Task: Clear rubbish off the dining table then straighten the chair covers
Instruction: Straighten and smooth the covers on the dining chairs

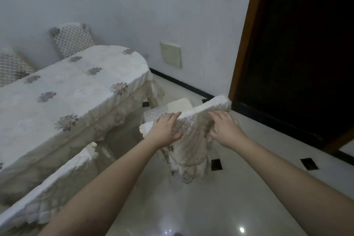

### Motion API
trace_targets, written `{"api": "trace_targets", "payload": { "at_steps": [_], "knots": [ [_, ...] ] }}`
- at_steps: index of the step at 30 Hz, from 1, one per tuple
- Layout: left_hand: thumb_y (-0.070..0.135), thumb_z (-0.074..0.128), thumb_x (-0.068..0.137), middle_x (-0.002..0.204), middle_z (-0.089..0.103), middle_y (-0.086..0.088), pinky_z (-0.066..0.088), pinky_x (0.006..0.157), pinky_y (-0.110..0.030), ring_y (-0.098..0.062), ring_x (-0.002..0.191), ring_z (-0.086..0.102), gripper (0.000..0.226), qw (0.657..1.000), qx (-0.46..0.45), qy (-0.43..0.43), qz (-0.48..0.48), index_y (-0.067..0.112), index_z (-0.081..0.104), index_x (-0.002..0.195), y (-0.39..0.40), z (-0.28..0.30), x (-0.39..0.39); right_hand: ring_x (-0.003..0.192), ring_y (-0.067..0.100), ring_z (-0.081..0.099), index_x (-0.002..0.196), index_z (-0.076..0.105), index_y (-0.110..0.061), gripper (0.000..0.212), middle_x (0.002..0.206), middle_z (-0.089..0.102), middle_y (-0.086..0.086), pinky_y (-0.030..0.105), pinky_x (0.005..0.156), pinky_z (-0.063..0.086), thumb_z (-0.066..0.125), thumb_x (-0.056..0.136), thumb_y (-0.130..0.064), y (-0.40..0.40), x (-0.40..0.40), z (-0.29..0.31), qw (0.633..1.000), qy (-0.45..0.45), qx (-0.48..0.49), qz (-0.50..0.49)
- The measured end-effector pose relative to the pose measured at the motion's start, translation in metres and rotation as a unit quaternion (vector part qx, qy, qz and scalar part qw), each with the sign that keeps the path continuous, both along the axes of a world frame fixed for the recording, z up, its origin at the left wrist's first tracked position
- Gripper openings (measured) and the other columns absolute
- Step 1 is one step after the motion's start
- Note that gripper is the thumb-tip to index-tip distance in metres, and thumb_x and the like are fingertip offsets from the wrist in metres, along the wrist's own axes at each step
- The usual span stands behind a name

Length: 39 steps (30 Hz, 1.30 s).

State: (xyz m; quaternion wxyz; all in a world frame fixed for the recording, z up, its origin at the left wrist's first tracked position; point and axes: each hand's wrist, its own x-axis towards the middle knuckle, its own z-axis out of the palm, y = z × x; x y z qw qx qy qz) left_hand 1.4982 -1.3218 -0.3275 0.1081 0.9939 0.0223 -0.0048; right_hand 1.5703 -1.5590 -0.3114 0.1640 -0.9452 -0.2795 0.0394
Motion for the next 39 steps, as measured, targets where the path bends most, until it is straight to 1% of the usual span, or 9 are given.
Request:
{"api": "trace_targets", "payload": {
  "at_steps": [7, 9, 13, 19, 24, 26, 29, 33, 39],
  "knots": [
    [0.075, 0.036, 0.078, 0.155, 0.026, -0.001, 0.020, 0.115, -0.048, -0.022, 0.143, 0.022, 0.093, 0.999, 0.040, 0.025, -0.008, 0.026, 0.010, 0.152, 0.021, -0.031, 0.044, 0.142, 0.020, 0.020, 0.150, 0.021, -0.025, 0.069, 0.153, 0.029, 0.000, 0.042, 0.117, 0.013, 0.054, 0.089, -0.032, 0.027, 0.048, -0.012, 1.000, -0.002, -0.023, 0.016],
    [0.081, 0.030, 0.072, 0.155, 0.025, 0.000, 0.021, 0.115, -0.049, -0.022, 0.143, 0.021, 0.099, 0.998, 0.050, 0.028, 0.001, 0.027, 0.009, 0.152, 0.030, -0.037, 0.051, 0.141, 0.020, 0.022, 0.149, 0.021, -0.027, 0.072, 0.153, 0.030, 0.000, 0.042, 0.116, 0.015, 0.056, 0.088, -0.041, 0.037, 0.067, -0.016, 0.999, -0.014, -0.040, 0.024],
    [0.077, 0.046, 0.074, 0.156, 0.023, -0.003, 0.023, 0.113, -0.052, -0.026, 0.143, 0.021, 0.096, 0.994, 0.079, 0.069, 0.013, 0.032, 0.008, 0.151, 0.050, -0.054, 0.058, 0.141, 0.022, 0.024, 0.149, 0.020, -0.027, 0.089, 0.153, 0.029, 0.000, 0.044, 0.115, 0.015, 0.052, 0.079, -0.071, 0.054, 0.101, -0.028, 0.995, 0.002, -0.093, 0.039],
    [0.084, 0.043, 0.069, 0.145, 0.043, 0.003, 0.035, 0.106, -0.043, -0.018, 0.135, 0.039, 0.084, 0.999, -0.004, 0.044, 0.009, 0.037, 0.040, 0.138, 0.064, -0.073, 0.073, 0.141, 0.021, 0.021, 0.145, 0.029, -0.030, 0.085, 0.151, 0.031, 0.001, 0.045, 0.116, 0.005, 0.035, 0.077, -0.082, 0.062, 0.126, -0.062, 0.991, 0.039, -0.103, 0.076],
    [0.077, 0.049, 0.072, 0.105, 0.065, 0.015, 0.044, 0.076, -0.025, -0.009, 0.098, 0.061, 0.057, 0.997, -0.070, 0.003, 0.031, 0.036, 0.059, 0.109, 0.062, -0.073, 0.075, 0.129, 0.016, 0.038, 0.135, 0.043, -0.033, 0.095, 0.136, 0.048, -0.007, 0.043, 0.116, 0.010, 0.031, 0.063, -0.094, 0.061, 0.156, -0.066, 0.984, 0.037, -0.104, 0.138],
    [0.078, 0.046, 0.069, 0.096, 0.066, 0.013, 0.046, 0.070, -0.029, -0.010, 0.090, 0.062, 0.056, 0.996, -0.056, 0.031, 0.059, 0.036, 0.058, 0.105, 0.060, -0.072, 0.075, 0.115, 0.015, 0.051, 0.125, 0.052, -0.034, 0.094, 0.122, 0.059, -0.009, 0.041, 0.109, 0.023, 0.032, 0.058, -0.097, 0.065, 0.169, -0.062, 0.976, 0.029, -0.122, 0.179],
    [0.079, 0.046, 0.068, 0.089, 0.066, 0.012, 0.047, 0.067, -0.032, -0.012, 0.086, 0.064, 0.056, 0.994, -0.043, 0.042, 0.095, 0.035, 0.059, 0.100, 0.057, -0.072, 0.075, 0.092, 0.013, 0.059, 0.106, 0.060, -0.035, 0.086, 0.099, 0.066, -0.012, 0.033, 0.085, 0.039, 0.029, 0.056, -0.099, 0.068, 0.183, -0.061, 0.964, -0.005, -0.118, 0.238],
    [0.076, 0.057, 0.069, 0.085, 0.065, 0.013, 0.045, 0.064, -0.030, -0.011, 0.084, 0.063, 0.050, 0.990, -0.046, 0.050, 0.124, 0.033, 0.060, 0.094, 0.053, -0.071, 0.074, 0.083, 0.015, 0.062, 0.096, 0.061, -0.033, 0.081, 0.090, 0.067, -0.010, 0.029, 0.063, 0.040, 0.027, 0.060, -0.097, 0.064, 0.192, -0.070, 0.956, -0.056, -0.084, 0.275],
    [0.081, 0.055, 0.060, 0.088, 0.065, 0.010, 0.048, 0.073, -0.034, -0.013, 0.085, 0.061, 0.065, 0.979, -0.045, 0.050, 0.191, 0.029, 0.063, 0.099, 0.041, -0.063, 0.072, 0.081, 0.017, 0.063, 0.091, 0.061, -0.030, 0.078, 0.086, 0.067, -0.007, 0.030, 0.061, 0.038, 0.026, 0.062, -0.094, 0.064, 0.194, -0.077, 0.948, -0.092, -0.067, 0.296]
  ]
}}
